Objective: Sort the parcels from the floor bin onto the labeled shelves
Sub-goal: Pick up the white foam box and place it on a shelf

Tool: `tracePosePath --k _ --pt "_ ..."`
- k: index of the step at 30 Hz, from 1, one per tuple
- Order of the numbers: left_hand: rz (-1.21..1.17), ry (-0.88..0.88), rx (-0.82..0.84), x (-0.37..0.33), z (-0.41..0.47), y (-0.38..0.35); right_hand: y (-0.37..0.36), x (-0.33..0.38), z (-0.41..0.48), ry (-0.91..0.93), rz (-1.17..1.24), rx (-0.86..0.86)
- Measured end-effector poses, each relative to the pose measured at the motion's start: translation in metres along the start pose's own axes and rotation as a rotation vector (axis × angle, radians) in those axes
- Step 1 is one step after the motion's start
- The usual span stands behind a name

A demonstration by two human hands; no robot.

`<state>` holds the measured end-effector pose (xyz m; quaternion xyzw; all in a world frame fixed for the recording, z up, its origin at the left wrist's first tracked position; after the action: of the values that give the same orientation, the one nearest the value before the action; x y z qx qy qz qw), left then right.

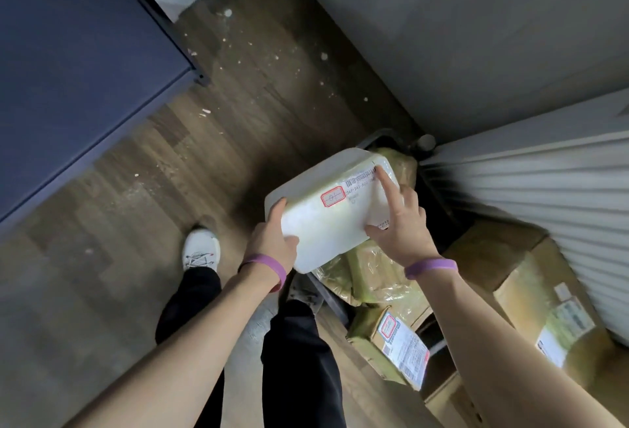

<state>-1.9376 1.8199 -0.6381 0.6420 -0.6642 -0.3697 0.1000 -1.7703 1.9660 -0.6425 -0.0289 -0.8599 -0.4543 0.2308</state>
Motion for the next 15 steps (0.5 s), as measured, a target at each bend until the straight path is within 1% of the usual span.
tracePosePath --k 4,9,13,15 --pt "-0.071 -0.023 -0.035 -0.014 -0.013 0.045 0.033 0.032 -0.016 0.04 0.054 -0.069" --pt "-0.225 -0.055 -0.149 -0.054 -0.054 0.16 0.106 0.112 -0.053 0.171 0.147 -0.129" --pt "-0.357 -0.097 -0.249 -0.08 -0.11 0.256 0.176 0.197 -0.084 0.222 0.434 -0.19" --pt "-0.425 -0.129 -0.306 -0.089 -0.14 0.3 0.214 0.244 -0.098 0.274 0.535 -0.238"
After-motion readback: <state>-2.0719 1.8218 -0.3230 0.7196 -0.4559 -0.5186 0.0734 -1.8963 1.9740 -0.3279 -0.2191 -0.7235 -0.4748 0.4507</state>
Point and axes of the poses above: each hand's wrist, its own z-axis towards the middle knuckle, its own y-axis out of the back of the hand, x = y × z, the point moved 3 cm from there along z, towards the middle knuckle, and after that the axes turned 10 degrees about -x, right-handed, at the moved point
